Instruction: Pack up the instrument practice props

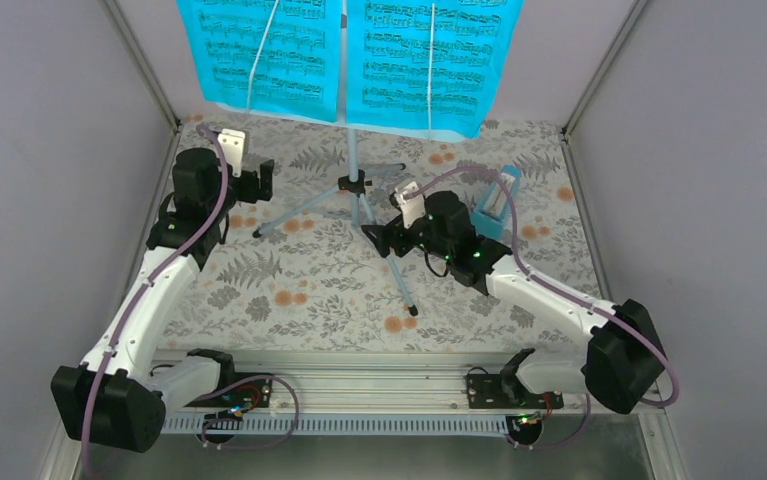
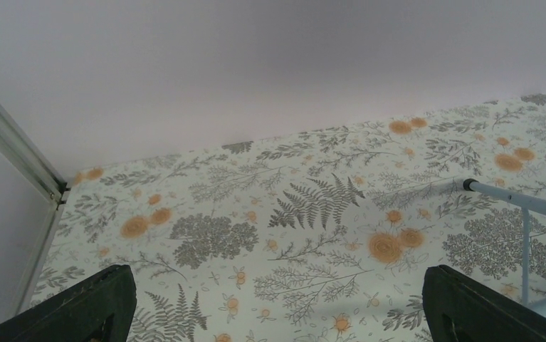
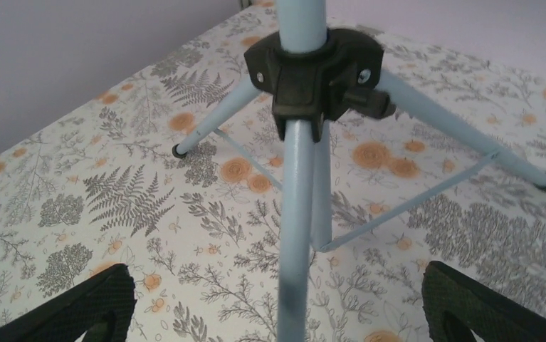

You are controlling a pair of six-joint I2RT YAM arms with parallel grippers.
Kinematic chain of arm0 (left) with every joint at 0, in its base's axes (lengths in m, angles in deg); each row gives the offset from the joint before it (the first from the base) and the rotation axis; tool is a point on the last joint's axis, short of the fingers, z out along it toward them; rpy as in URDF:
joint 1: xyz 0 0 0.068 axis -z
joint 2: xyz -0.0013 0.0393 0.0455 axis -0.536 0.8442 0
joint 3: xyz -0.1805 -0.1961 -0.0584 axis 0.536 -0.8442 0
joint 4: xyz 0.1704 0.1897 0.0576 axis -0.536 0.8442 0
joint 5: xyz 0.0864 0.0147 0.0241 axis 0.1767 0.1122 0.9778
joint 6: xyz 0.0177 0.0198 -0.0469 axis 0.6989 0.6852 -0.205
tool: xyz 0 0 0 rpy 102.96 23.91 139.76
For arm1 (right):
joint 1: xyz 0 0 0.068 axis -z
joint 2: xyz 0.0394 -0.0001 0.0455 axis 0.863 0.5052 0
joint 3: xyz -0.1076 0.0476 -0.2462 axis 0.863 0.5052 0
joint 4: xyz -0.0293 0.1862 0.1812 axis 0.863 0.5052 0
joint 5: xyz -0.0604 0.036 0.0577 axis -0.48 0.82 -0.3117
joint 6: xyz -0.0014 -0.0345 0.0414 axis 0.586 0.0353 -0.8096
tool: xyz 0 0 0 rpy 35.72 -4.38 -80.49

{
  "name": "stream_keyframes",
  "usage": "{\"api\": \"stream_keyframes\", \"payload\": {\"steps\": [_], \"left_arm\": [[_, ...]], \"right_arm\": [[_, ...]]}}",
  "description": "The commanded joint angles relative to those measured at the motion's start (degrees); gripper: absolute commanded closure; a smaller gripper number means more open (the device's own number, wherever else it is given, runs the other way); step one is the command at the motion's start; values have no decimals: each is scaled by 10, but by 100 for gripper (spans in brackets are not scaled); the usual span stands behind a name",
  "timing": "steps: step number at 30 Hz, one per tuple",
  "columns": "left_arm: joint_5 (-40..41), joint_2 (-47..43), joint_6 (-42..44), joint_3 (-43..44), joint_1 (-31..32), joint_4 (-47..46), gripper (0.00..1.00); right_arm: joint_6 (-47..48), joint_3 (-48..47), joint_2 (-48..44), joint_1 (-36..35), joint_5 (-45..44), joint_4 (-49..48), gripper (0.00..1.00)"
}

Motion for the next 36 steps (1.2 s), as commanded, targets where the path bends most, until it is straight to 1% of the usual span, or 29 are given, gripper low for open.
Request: {"api": "stream_keyframes", "payload": {"steps": [1, 5, 6, 9, 11, 13, 18, 21, 22, 25, 27, 29, 30, 32, 34, 36], "left_arm": [[16, -9, 9, -8, 0, -23, 0], [19, -13, 8, -15, 0, -29, 0], [18, -15, 8, -17, 0, -32, 0], [10, -23, 8, -26, 0, -45, 0], [6, -22, 7, -27, 0, -46, 0], [4, -18, 6, -23, -1, -42, 0], [8, -14, 8, -21, -1, -37, 0], [-10, -16, 9, -24, 0, -43, 0], [-17, -16, 10, -25, 0, -44, 0], [-37, -14, 10, -23, 1, -46, 0], [-53, -14, 12, -24, 2, -48, 0], [-92, -16, 22, -26, 4, -54, 0], [-121, -15, 29, -27, 6, -56, 1], [-195, -9, 47, -25, 12, -58, 2], [-285, 2, 65, -22, 22, -55, 4], [-357, 15, 83, -16, 36, -46, 4]], "right_arm": [[-95, 5, 14, -46, -117, 29, 6], [-138, -3, 42, -75, -182, 33, 8], [-149, -7, 51, -82, -199, 34, 11], [-171, -25, 80, -98, -254, 41, 29], [-184, -42, 100, -109, -298, 53, 35], [-192, -53, 116, -114, -328, 60, 37], [-175, -66, 135, -114, -356, 55, 37], [-152, -77, 148, -115, -355, 38, 43], [-142, -78, 153, -114, -350, 26, 47], [-111, -91, 172, -114, -347, 9, 67], [-93, -105, 184, -113, -349, 9, 77], [-63, -110, 189, -111, -338, 1, 91], [-50, -108, 187, -109, -330, -8, 95], [-21, -98, 178, -99, -302, -22, 96], [17, -82, 160, -87, -248, -38, 96], [63, -64, 137, -77, -188, -45, 96]]}}
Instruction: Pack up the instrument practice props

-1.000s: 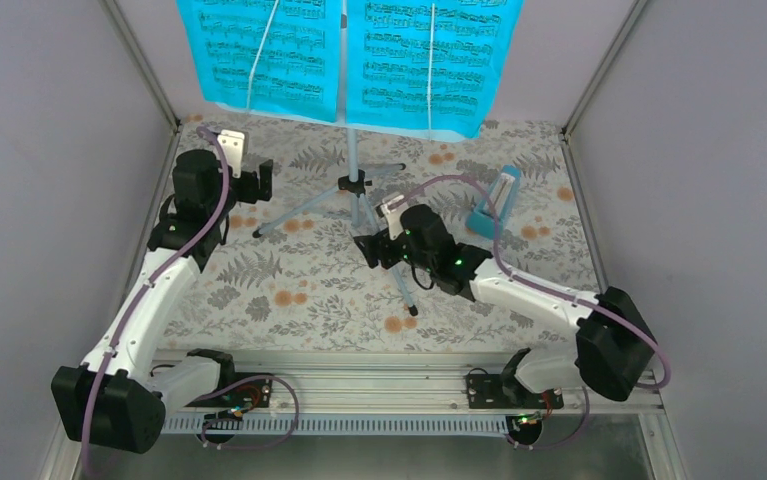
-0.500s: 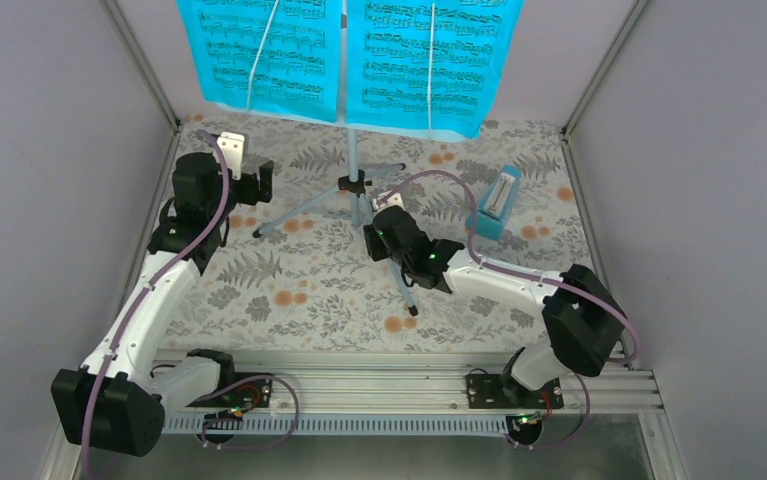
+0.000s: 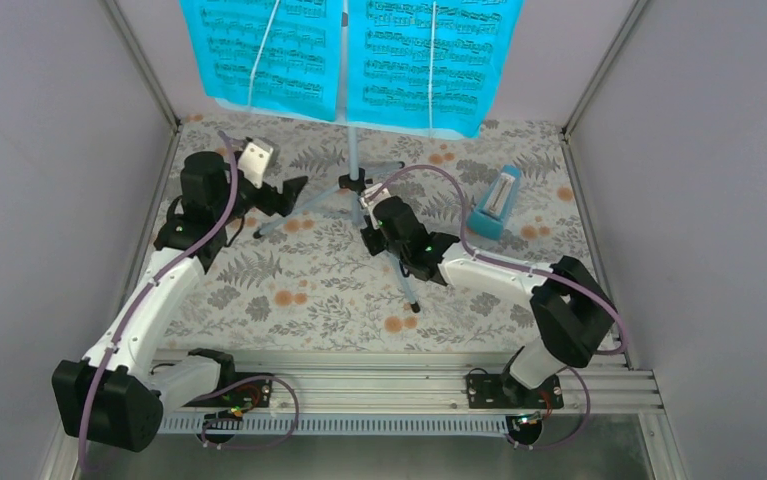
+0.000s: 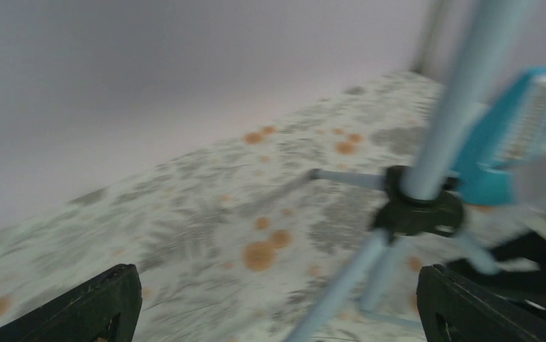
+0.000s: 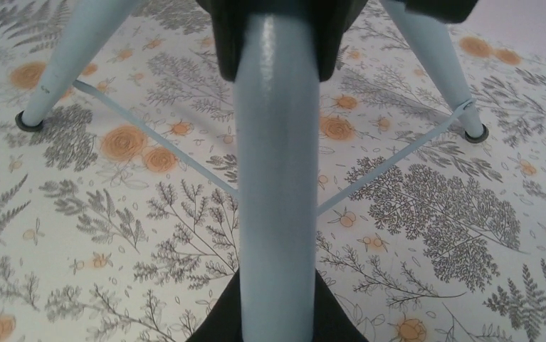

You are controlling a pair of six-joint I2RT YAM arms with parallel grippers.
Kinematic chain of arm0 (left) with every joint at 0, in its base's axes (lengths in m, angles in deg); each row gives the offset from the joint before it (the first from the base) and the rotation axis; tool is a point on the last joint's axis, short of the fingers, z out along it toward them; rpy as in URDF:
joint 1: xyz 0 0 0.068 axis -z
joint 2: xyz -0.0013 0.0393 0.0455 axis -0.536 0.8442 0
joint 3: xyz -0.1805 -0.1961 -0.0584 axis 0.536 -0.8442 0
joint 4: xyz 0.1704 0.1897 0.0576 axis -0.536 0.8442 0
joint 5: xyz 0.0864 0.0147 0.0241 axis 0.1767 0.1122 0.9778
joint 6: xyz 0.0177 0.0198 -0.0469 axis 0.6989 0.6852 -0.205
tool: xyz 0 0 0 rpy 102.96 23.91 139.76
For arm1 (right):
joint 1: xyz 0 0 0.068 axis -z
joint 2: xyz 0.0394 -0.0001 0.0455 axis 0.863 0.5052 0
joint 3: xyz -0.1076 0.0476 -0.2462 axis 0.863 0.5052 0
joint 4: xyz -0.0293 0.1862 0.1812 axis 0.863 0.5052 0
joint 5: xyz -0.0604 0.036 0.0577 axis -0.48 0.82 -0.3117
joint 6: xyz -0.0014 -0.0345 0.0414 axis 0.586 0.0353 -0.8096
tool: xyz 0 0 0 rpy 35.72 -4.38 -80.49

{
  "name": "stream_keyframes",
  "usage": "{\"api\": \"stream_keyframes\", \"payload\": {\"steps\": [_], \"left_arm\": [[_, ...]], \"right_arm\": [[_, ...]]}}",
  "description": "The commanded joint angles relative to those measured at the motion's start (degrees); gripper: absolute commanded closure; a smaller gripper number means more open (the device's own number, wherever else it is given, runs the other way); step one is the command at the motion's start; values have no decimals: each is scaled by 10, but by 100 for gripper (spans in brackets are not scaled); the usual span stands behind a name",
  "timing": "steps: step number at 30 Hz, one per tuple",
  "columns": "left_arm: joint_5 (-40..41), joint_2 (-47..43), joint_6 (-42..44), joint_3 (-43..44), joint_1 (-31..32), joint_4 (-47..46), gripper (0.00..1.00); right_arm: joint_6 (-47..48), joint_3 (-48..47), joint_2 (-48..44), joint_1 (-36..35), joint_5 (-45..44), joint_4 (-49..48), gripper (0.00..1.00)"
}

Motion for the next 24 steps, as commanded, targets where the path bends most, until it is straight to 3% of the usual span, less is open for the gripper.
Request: {"api": "stream_keyframes", "payload": {"steps": [1, 5, 12, 17, 24], "left_arm": [[-204, 26, 55, 10, 28, -2, 5], [-231, 49, 84, 18, 63, 25, 7], [-176, 86, 112, 24, 97, 58, 11], [-162, 116, 122, 29, 97, 73, 37], [-187, 166, 125, 43, 98, 94, 46]], "right_arm": [[126, 27, -51, 18, 114, -50, 96], [167, 52, -86, 34, 191, -43, 96], [188, 90, -136, 65, 286, -49, 96], [177, 97, -145, 67, 299, -53, 96], [169, 112, -154, 67, 296, -70, 96]]}}
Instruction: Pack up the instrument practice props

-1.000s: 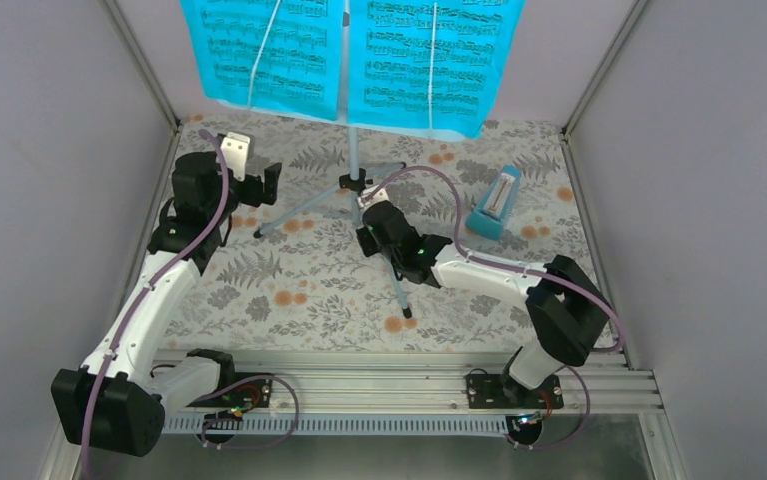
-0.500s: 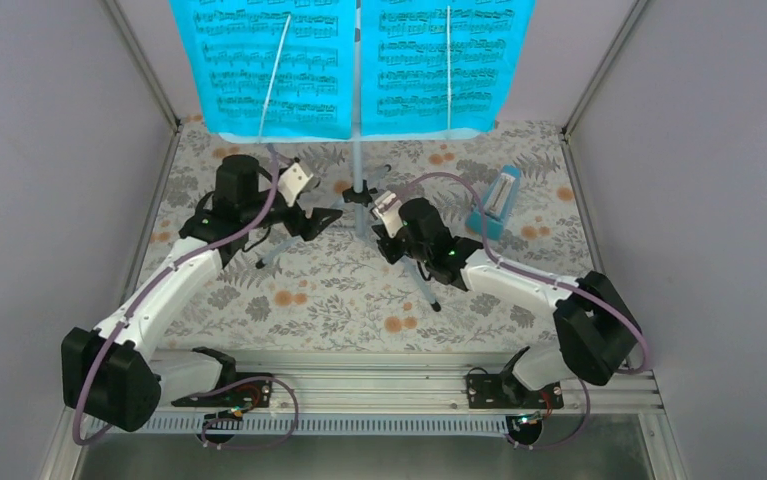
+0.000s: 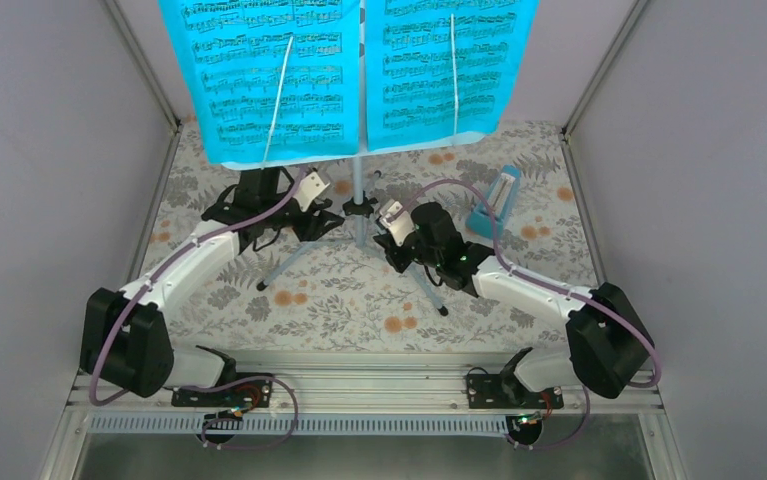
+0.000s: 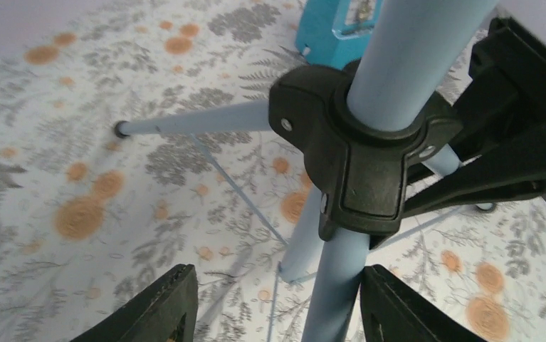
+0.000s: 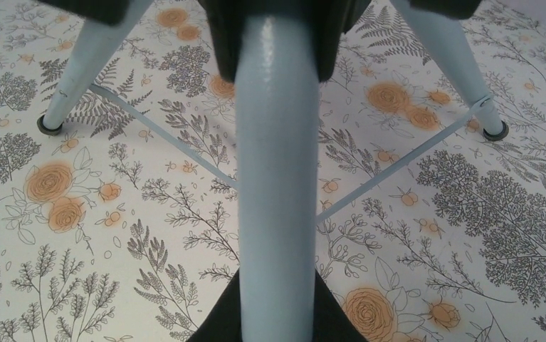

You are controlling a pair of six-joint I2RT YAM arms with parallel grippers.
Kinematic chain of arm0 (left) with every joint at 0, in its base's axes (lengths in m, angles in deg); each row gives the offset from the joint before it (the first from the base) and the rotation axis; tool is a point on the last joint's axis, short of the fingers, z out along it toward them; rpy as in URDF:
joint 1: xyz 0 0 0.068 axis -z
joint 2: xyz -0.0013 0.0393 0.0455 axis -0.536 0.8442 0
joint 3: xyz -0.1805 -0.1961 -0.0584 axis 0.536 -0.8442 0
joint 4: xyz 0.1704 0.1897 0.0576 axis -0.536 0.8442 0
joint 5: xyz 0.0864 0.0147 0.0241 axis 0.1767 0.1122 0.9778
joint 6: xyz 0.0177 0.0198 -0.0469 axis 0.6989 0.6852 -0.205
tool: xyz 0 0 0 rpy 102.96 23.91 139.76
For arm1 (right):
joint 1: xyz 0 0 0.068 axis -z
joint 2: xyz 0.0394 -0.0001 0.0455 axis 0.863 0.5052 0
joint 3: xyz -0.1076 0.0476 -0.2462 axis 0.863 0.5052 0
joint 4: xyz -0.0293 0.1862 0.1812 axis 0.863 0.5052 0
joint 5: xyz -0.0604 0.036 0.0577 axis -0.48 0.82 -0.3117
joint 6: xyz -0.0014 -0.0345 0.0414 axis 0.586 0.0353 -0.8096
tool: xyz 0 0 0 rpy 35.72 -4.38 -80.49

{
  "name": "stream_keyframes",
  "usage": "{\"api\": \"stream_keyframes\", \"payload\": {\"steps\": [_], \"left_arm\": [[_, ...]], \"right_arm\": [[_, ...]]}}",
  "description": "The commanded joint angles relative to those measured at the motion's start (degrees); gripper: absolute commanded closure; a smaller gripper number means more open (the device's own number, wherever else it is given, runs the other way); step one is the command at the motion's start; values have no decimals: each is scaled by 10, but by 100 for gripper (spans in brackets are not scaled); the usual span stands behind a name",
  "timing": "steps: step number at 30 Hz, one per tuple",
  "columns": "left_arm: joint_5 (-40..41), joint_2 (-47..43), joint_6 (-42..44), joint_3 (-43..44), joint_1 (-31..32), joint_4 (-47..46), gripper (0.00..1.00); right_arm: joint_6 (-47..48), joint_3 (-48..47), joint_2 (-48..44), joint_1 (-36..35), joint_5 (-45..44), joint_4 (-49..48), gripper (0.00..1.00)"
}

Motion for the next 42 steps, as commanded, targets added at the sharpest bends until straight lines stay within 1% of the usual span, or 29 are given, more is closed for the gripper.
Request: {"api": "stream_keyframes", "payload": {"steps": [1, 5, 10, 13, 14, 16, 19, 21, 24, 25, 28, 32, 36, 37, 41, 42], "left_arm": [[-20, 23, 12, 25, 1, 17, 48], [-26, 44, 12, 37, 6, 31, 64], [-13, 61, 10, 41, 18, 35, 80], [9, 60, 5, 38, 26, 27, 97], [23, 59, 2, 36, 27, 23, 97], [46, 56, -7, 31, 29, 11, 98], [77, 52, -30, 25, 31, -13, 98], [96, 53, -55, 25, 34, -41, 98], [97, 59, -108, 12, 36, -110, 98], [92, 66, -125, 10, 36, -132, 98], [79, 100, -142, 24, 43, -180, 98], [83, 141, -160, 47, 46, -229, 98], [105, 164, -172, 59, 46, -248, 97], [117, 161, -173, 56, 47, -252, 89], [159, 124, -173, 30, 47, -263, 31], [171, 106, -173, 22, 46, -262, 26]], "right_arm": [[22, -3, -28, -4, 29, -68, 96], [16, 3, -26, -4, 21, -76, 96], [8, 13, -28, -3, 6, -91, 96], [0, 19, -31, -3, -10, -98, 94], [-3, 22, -35, -3, -16, -101, 89], [-11, 31, -46, -3, -23, -111, 64], [-24, 48, -75, -3, -35, -123, 34], [-36, 61, -96, -3, -50, -131, 19], [-53, 90, -130, -3, -67, -145, 4], [-58, 100, -141, -3, -68, -151, 1], [-77, 118, -166, -3, -68, -158, 0], [-105, 119, -183, -3, -87, -134, 0], [-121, 123, -212, -3, -116, -113, 0], [-125, 125, -220, -2, -123, -109, 0], [-134, 118, -249, -1, -125, -93, 0], [-137, 111, -253, -1, -118, -88, 1]]}}
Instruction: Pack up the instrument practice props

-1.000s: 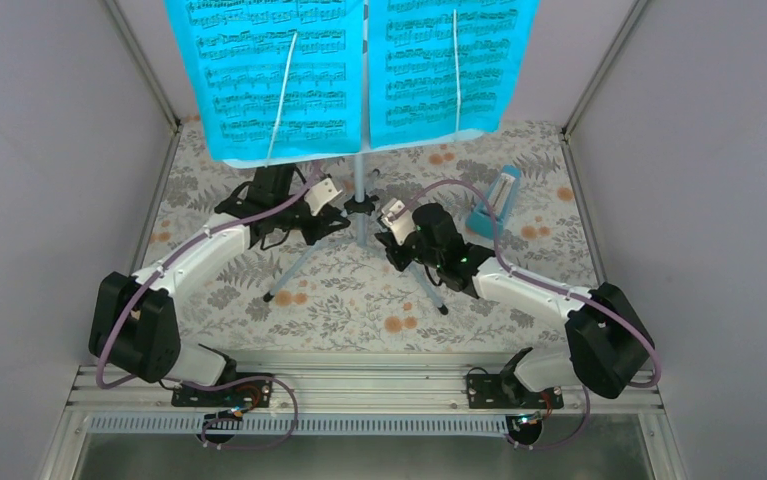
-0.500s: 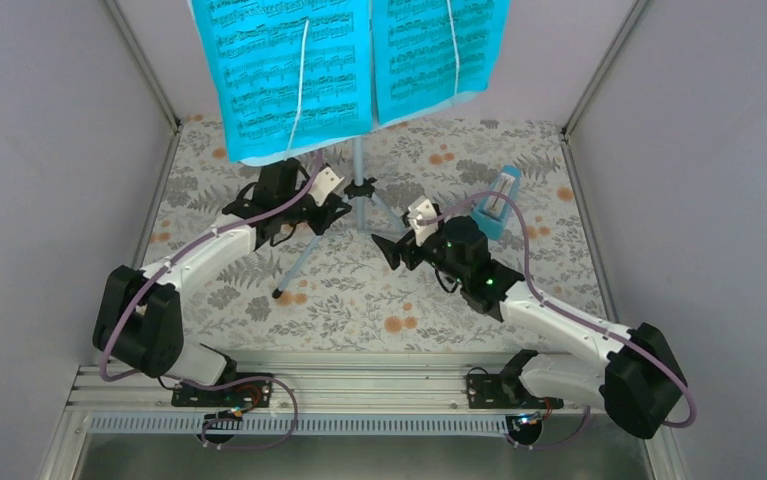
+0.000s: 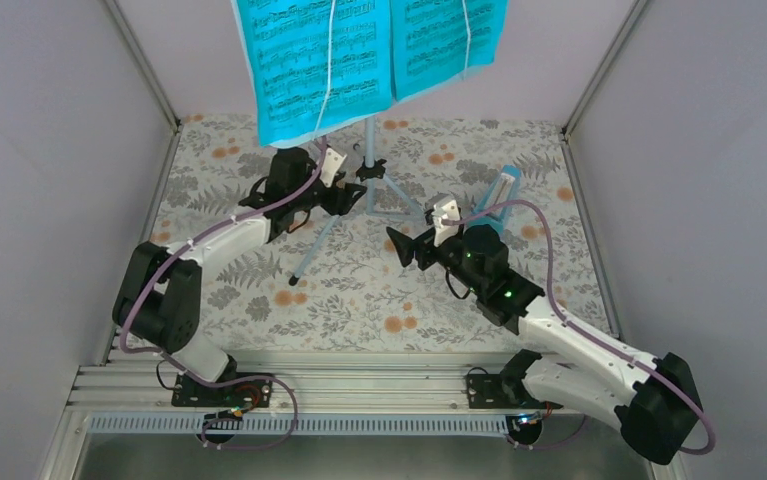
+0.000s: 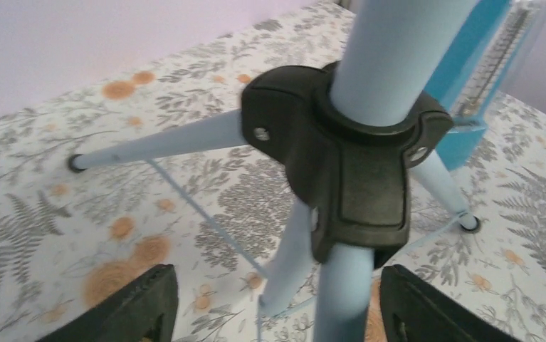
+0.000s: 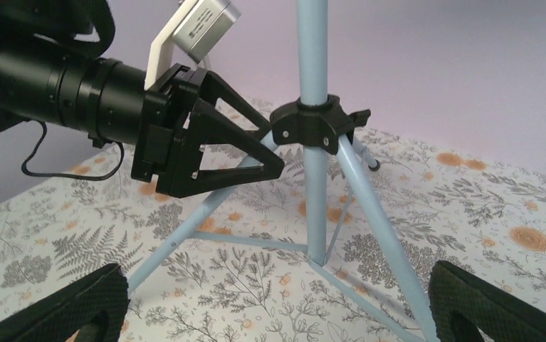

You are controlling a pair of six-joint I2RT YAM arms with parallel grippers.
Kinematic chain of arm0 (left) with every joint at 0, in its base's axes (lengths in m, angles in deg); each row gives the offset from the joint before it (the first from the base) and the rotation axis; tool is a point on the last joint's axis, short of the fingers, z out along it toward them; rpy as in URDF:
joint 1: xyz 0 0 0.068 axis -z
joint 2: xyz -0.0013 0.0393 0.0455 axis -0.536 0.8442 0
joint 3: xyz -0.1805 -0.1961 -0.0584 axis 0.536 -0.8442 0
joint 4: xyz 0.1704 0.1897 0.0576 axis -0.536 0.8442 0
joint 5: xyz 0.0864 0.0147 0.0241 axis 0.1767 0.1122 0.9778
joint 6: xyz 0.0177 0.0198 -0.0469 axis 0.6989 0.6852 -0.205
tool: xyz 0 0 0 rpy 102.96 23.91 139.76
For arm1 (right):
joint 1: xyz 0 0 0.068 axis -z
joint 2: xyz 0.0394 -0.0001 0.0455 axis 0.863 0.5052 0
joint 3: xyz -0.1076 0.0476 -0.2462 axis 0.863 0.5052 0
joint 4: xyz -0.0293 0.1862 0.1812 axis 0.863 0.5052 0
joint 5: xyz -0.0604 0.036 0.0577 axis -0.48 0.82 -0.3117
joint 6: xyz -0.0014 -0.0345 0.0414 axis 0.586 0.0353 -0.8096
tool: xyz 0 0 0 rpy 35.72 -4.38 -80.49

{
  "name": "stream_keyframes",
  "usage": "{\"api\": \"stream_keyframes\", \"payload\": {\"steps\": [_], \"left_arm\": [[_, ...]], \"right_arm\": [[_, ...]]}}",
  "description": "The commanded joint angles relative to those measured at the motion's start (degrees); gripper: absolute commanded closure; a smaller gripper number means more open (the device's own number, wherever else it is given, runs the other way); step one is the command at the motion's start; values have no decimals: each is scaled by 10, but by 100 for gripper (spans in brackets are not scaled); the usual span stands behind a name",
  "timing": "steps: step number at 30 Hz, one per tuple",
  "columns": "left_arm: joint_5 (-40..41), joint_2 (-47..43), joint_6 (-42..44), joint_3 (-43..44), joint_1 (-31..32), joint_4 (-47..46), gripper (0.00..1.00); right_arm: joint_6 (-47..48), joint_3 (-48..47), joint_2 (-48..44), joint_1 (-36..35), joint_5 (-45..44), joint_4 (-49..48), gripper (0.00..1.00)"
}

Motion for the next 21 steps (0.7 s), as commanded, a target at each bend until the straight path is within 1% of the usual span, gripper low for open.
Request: {"api": "stream_keyframes", "payload": {"steps": [1, 4, 6, 9, 13, 15, 17, 19, 21], "left_arm": [[75, -61, -20, -26, -4, -34, 24], [140, -120, -26, -55, -5, -29, 24], [179, -170, -35, -84, -15, -31, 21], [193, -239, -56, -114, -54, -12, 17], [181, -326, -88, -116, -123, 65, 15], [155, -367, -97, -100, -150, 112, 13], [111, -403, -106, -66, -172, 166, 12], [76, -432, -103, -28, -177, 206, 11], [51, -440, -101, 23, -178, 259, 11]], "right_arm": [[-26, -14, -25, -1, -3, 22, 0], [-38, -39, -24, -1, 15, 42, 1], [-48, -57, -22, -1, 27, 54, 0], [-64, -85, -18, 0, 46, 69, 0], [-105, -148, -1, 0, 64, 107, 0], [-123, -192, 16, 0, 75, 133, 0], [-137, -241, 34, 0, 99, 156, 0], [-148, -280, 47, 0, 126, 165, 0], [-162, -305, 54, 0, 147, 163, 0]]}}
